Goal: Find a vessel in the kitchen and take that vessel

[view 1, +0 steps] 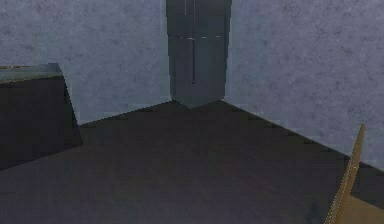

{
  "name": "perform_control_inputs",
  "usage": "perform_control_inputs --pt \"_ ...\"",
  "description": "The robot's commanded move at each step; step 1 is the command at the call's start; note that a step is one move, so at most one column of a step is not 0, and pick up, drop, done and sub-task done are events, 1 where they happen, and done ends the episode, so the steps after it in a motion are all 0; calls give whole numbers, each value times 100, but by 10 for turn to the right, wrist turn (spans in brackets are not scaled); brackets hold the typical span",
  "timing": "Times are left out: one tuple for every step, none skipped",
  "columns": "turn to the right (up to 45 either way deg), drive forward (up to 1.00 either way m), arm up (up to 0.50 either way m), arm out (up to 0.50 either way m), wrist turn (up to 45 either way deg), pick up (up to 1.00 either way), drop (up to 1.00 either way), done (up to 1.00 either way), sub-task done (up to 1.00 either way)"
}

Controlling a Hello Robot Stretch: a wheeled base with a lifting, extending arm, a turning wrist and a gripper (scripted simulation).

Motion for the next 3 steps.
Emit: perform_control_inputs --pt "0 0 32 0 0 0 0 0 0" --pt "0 0 0 44 0 0 0 0 0" --pt "0 0 0 0 450 0 0 0 0"
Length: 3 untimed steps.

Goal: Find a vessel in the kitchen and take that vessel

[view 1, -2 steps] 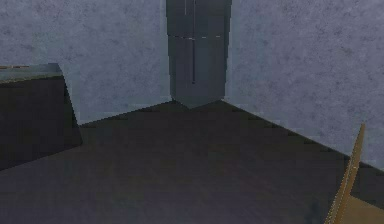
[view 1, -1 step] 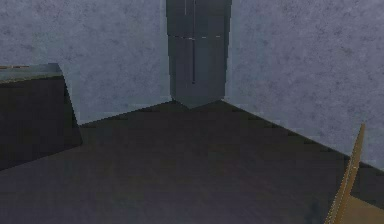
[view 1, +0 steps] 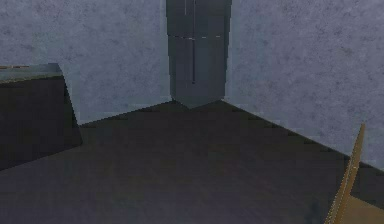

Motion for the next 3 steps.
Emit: perform_control_inputs --pt "0 0 0 0 450 0 0 0 0" --pt "0 0 0 0 450 0 0 0 0" --pt "0 0 0 0 60 0 0 0 0"
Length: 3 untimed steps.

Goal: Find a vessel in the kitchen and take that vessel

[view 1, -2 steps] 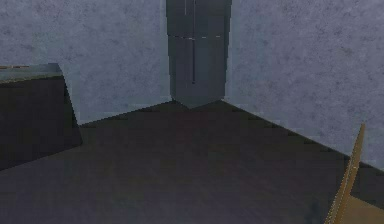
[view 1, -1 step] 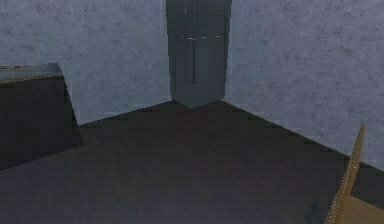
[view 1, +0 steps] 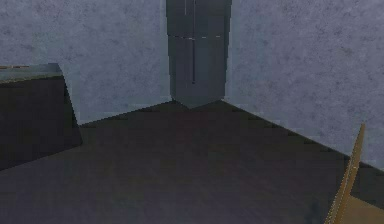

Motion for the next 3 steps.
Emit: perform_control_inputs --pt "0 0 -30 0 0 0 0 0 0" --pt "0 0 0 0 0 100 0 0 0" --pt "0 0 10 0 0 0 0 0 0"
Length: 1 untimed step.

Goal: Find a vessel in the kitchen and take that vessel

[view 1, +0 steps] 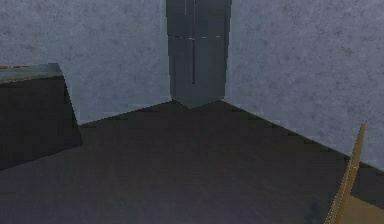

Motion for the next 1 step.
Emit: perform_control_inputs --pt "0 0 0 0 0 0 0 100 0"
